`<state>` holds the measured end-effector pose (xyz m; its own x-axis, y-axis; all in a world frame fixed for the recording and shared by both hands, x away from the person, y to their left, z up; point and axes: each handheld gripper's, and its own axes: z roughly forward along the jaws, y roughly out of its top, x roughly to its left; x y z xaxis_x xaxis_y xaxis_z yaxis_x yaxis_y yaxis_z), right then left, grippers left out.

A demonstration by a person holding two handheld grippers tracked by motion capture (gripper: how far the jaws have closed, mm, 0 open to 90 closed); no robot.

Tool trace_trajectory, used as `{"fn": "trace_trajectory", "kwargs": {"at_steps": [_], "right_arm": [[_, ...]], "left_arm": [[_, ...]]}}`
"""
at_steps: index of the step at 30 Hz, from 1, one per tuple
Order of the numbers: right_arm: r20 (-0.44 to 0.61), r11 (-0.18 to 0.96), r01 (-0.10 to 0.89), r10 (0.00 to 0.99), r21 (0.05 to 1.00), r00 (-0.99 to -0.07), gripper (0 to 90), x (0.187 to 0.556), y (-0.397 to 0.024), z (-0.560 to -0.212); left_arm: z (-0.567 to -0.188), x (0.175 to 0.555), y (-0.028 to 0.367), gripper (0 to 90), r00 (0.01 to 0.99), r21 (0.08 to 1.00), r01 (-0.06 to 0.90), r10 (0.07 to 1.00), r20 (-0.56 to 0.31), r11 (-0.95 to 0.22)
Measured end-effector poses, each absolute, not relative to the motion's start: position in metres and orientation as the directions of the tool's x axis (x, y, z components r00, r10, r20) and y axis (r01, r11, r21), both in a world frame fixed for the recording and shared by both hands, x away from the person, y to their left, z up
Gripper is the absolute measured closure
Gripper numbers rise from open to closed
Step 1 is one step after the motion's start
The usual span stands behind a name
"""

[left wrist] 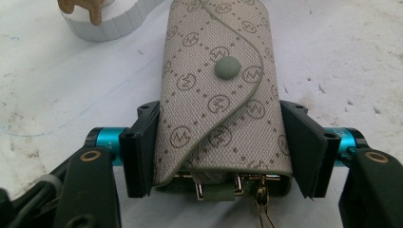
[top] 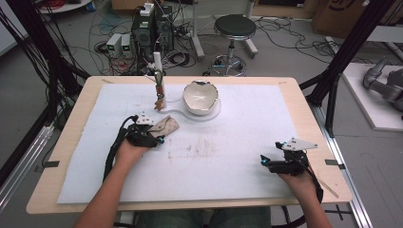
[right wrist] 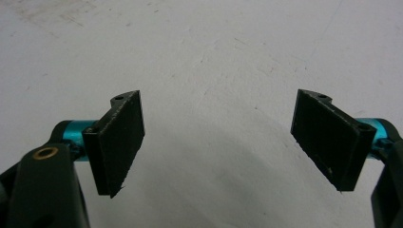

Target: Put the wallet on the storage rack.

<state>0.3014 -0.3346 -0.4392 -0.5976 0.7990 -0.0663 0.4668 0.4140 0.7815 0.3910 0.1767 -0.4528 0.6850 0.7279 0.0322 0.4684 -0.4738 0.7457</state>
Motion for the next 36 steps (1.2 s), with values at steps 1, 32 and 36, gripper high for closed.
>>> {"fn": "trace_trajectory", "kwargs": {"at_steps": [1,32,36], "right_arm": [[-0.065,0.411,0.467,0.8,0.783,-0.596,18.7,0.302,-0.334,-0.439],[-0.065,0.452,0.448,0.756,0.771,-0.651,18.7,0.321,-0.314,-0.442],[-0.063,0.45,0.446,0.756,0.773,-0.652,18.7,0.32,-0.313,-0.441]], "left_arm": [[-0.452,0.39,0.177,35.9,0.681,0.745,0.474,0.732,0.028,-0.47],[-0.358,0.379,0.143,36.4,0.737,0.811,0.34,0.67,0.085,-0.477],[-0.345,0.385,0.131,36.3,0.747,0.813,0.319,0.657,0.102,-0.488]]}}
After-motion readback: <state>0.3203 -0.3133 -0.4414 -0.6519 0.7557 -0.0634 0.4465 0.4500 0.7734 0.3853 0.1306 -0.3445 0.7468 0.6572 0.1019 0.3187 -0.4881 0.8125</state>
